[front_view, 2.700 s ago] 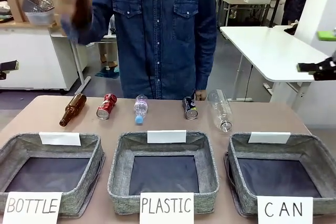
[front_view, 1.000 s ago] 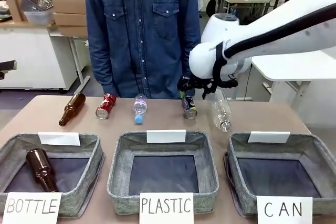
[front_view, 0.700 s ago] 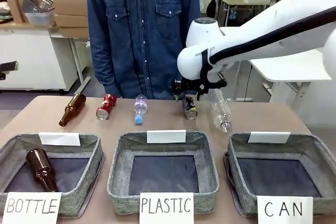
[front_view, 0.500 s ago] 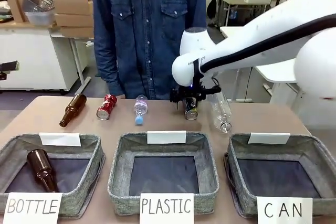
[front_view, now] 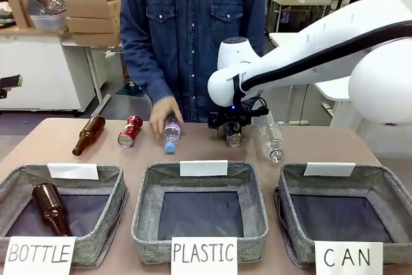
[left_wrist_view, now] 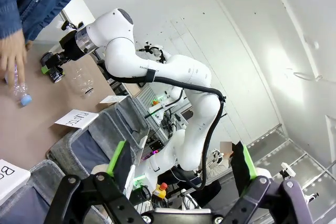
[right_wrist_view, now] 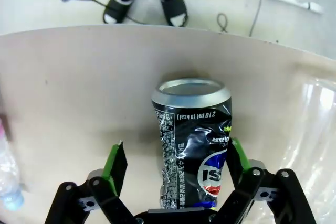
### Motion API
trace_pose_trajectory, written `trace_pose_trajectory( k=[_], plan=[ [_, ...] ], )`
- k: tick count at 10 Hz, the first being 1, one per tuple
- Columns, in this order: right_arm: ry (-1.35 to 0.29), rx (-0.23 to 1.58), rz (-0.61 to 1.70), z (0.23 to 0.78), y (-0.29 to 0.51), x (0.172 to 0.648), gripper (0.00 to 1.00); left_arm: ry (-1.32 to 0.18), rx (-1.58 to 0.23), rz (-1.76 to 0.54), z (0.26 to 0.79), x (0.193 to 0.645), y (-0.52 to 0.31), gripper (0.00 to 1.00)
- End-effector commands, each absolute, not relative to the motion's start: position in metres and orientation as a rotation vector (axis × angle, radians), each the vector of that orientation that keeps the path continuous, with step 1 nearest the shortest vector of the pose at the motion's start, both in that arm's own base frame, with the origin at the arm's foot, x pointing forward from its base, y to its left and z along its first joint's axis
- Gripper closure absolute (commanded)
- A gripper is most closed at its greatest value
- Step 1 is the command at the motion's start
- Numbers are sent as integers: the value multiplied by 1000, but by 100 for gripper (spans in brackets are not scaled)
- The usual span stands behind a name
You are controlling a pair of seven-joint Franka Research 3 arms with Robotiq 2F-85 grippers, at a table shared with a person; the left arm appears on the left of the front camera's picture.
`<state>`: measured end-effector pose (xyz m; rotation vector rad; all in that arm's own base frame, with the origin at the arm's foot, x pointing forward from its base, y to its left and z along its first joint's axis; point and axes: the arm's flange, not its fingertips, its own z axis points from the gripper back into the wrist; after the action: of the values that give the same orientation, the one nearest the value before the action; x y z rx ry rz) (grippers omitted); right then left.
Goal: Sort the can waste into the basket.
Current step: Pick up the can waste from the table and place it in the right Fabric basket.
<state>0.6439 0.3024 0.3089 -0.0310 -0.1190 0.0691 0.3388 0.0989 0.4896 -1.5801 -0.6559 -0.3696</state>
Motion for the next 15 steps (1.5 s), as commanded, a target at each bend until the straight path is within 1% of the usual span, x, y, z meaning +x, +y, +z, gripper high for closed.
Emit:
trace_pose_trajectory(
  k=[1, 2, 3, 5, 6, 7, 9, 11, 12, 13, 14, 15],
  plan=[
    [-120, -60, 32, 313, 301, 646, 59, -682, -1597, -388, 491, 339, 99, 0],
    [-128, -68, 31, 313, 301, 645, 73, -682, -1597, -388, 491, 339, 99, 0],
    [-129, -70, 28, 313, 300, 646, 100, -682, -1597, -388, 491, 339, 99, 0],
    [-115, -66, 23, 313, 297, 647, 100, -682, -1597, -388, 491, 339, 99, 0],
    [-111, -67, 23, 312, 296, 647, 96, -682, -1597, -388, 491, 339, 99, 0],
    [-101, -54, 24, 313, 295, 648, 100, -682, -1597, -388, 491, 339, 99, 0],
    [-14, 100, 96, 326, 275, 647, 100, -682, -1597, -388, 491, 339, 99, 0],
    [55, 338, 98, 364, 202, 640, 100, -682, -1597, -388, 491, 339, 99, 0],
    [70, 486, 71, 390, 146, 626, 100, -682, -1597, -388, 491, 339, 99, 0],
    [191, 377, 176, 405, 110, 598, 100, -682, -1597, -388, 491, 339, 99, 0],
    [207, 308, 122, 410, 96, 575, 100, -682, -1597, -388, 491, 339, 99, 0],
    [167, 323, 202, 409, 83, 538, 100, -682, -1597, -388, 491, 339, 99, 0]
  ],
)
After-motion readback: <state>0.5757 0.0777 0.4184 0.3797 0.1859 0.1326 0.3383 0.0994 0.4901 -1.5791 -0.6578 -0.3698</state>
